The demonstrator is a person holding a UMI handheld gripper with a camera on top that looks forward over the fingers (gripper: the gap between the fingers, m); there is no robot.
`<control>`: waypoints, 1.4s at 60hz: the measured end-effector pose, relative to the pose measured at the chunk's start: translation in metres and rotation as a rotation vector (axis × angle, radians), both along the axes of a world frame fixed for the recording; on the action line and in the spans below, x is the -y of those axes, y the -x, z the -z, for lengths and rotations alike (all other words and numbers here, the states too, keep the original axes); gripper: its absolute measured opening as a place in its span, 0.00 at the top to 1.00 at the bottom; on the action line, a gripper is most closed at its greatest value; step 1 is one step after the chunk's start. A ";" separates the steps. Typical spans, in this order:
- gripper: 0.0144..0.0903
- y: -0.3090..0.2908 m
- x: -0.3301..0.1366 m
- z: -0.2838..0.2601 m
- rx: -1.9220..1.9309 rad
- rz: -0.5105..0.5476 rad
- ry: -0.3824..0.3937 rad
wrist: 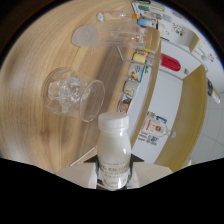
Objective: Make me a cup of Mount Fuji.
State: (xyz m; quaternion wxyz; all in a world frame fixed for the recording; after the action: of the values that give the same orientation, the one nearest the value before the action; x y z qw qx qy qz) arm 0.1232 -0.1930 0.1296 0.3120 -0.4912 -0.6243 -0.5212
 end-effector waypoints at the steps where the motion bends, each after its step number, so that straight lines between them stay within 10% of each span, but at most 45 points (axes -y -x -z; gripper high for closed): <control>1: 0.56 0.000 0.000 0.000 -0.007 0.003 0.000; 25: 0.55 0.022 0.011 -0.071 -1.245 0.123 -0.055; 39: 0.56 -0.013 0.004 -0.011 -1.738 0.350 0.006; 80: 0.52 -0.025 0.026 0.078 -1.817 0.522 0.116; 84: 0.36 -0.031 0.030 0.074 -1.816 0.564 0.096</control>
State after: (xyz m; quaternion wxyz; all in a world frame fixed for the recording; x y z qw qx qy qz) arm 0.1538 -0.2233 0.0560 0.5201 -0.8533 -0.0224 0.0295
